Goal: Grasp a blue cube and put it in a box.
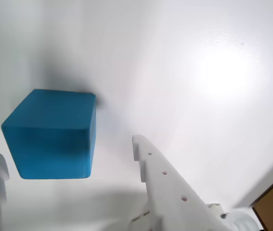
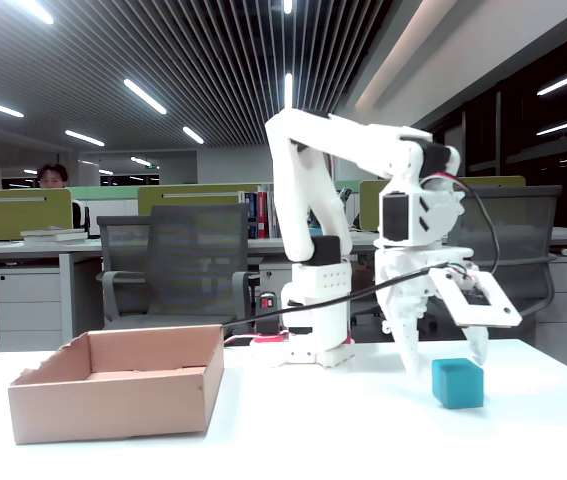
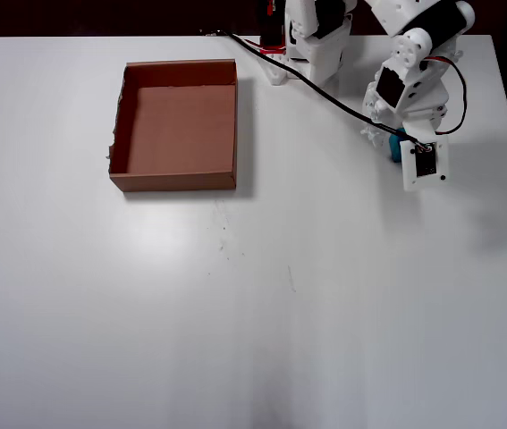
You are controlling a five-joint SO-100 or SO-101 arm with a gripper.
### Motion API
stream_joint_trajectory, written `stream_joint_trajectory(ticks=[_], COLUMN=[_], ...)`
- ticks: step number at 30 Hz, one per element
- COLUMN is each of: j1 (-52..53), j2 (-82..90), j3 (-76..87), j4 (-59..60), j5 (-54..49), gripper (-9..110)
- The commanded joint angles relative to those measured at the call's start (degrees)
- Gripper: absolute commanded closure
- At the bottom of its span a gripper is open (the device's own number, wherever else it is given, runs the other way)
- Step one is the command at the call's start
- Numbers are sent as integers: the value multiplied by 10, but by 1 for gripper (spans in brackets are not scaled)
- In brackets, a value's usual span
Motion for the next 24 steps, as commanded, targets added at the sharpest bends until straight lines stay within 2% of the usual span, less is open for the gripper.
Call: stream_joint_trajectory(ticks=[1, 24], j1=[-11, -47], j2=[-4, -32], j3=[-10, -15], j4=[-15, -65], j5=[7, 56], gripper=[68, 79])
